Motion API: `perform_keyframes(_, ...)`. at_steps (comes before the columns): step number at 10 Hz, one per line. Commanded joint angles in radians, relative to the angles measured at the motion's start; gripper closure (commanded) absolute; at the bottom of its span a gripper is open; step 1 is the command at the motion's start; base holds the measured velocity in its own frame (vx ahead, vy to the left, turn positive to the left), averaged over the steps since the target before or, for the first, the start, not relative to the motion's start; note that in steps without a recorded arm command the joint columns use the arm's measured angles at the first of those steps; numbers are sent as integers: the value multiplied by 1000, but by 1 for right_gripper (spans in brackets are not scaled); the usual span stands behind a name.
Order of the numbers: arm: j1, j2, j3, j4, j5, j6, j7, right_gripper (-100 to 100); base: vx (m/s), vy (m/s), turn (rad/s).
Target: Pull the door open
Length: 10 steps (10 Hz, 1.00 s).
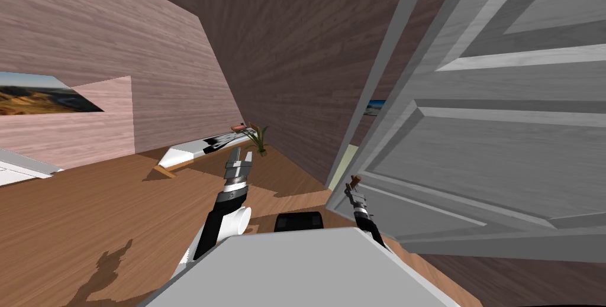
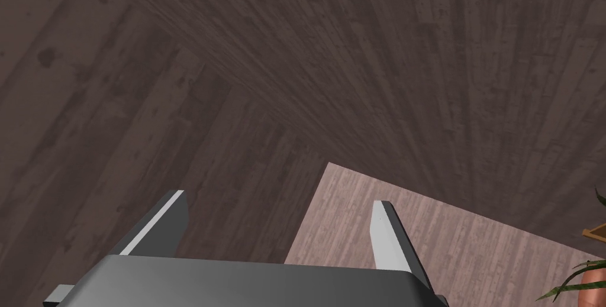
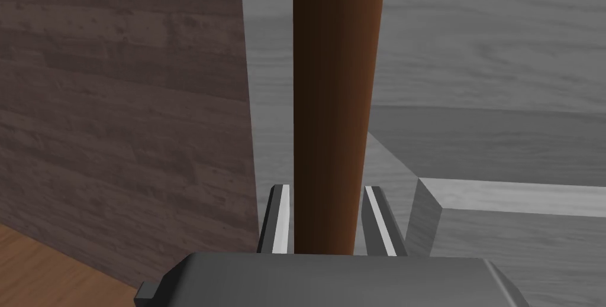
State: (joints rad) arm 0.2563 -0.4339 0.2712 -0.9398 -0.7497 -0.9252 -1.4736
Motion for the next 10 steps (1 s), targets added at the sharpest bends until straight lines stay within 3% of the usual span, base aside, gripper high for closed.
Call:
perform_keyframes(1,9,-6,18,-9,10,-4,-7,100,-246,13,45)
perform_keyframes(2,9,-6,9,-16,5,2,-1,100,-106,15,12)
perform_keyframes(9,59,-57,112,-45,62,-59,-60,100,-224,-33,82)
perform_keyframes(10,50,-53,103,-40,57,-52,-55,100,-104,-12,28)
